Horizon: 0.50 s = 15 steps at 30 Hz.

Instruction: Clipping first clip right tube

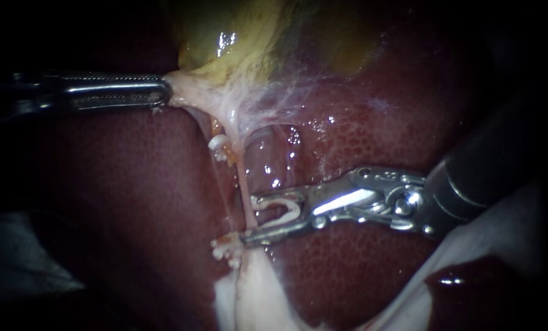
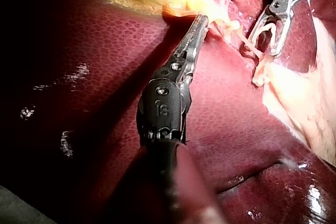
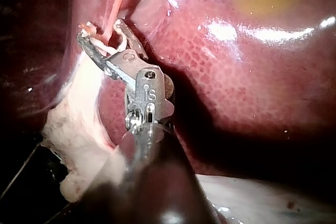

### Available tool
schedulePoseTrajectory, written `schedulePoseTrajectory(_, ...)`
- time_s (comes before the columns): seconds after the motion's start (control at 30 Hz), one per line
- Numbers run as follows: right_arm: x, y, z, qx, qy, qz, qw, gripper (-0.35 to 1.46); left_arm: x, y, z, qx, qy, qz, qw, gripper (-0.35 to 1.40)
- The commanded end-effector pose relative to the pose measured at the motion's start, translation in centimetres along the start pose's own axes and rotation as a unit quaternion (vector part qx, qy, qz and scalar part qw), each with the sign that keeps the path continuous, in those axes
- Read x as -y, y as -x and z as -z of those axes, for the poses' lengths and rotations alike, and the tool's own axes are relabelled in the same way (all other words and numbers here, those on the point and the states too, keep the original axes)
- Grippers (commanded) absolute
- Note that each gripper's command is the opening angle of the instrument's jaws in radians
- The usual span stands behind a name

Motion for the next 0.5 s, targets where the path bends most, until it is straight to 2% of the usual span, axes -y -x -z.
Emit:
schedulePoseTrajectory(0.03,-0.01,0.01,-0.02,-0.003,-0.007,0.0,1.0,0.48,0.0,0.0,0.0,0.0,0.0,0.0,1.0,-0.35)
schedulePoseTrajectory(0.23,-0.04,0.0,-0.1,-0.022,-0.045,-0.005,0.9988,0.49,0.0,0.0,0.0,0.0,0.0,0.0,1.0,-0.35)
schedulePoseTrajectory(0.33,-0.04,0.0,-0.13,-0.031,-0.084,-0.014,0.9959,0.48,-0.01,0.0,0.0,0.0,0.0,0.0,1.0,-0.35)
schedulePoseTrajectory(0.5,-0.02,-0.03,-0.24,-0.035,-0.117,-0.012,0.9924,0.47,-0.01,0.0,0.0,0.0,0.0,0.0,1.0,-0.35)
